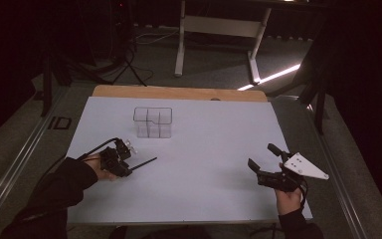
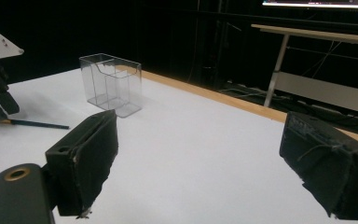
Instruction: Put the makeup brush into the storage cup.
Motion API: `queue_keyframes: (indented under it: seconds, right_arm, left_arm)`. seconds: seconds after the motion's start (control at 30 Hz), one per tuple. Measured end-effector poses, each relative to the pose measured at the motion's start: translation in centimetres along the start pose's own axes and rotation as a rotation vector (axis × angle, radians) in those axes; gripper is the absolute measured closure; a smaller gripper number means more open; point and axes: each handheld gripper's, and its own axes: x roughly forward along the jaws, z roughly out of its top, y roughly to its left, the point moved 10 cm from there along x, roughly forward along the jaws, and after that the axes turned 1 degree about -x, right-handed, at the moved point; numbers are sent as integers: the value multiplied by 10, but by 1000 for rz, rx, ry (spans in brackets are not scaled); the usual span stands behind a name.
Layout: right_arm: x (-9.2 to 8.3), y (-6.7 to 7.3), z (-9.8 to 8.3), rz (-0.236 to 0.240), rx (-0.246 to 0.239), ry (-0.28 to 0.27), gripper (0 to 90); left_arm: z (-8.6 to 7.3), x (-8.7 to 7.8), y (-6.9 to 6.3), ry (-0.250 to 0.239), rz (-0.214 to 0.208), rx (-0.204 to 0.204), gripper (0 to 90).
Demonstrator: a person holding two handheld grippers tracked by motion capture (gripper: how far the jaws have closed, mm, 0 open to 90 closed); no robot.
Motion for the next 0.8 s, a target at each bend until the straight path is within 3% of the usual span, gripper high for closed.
queue_keyframes:
  seconds: [0.4, 0.8]
  right_arm:
    - [0, 0, -1, 1, 0, 4, 112]
    - [1, 0, -1, 2, 0, 4, 112]
  left_arm:
    - [-2, 13, 5, 47, -1, -1, 762]
    - [-1, 14, 4, 76, -9, 19, 834]
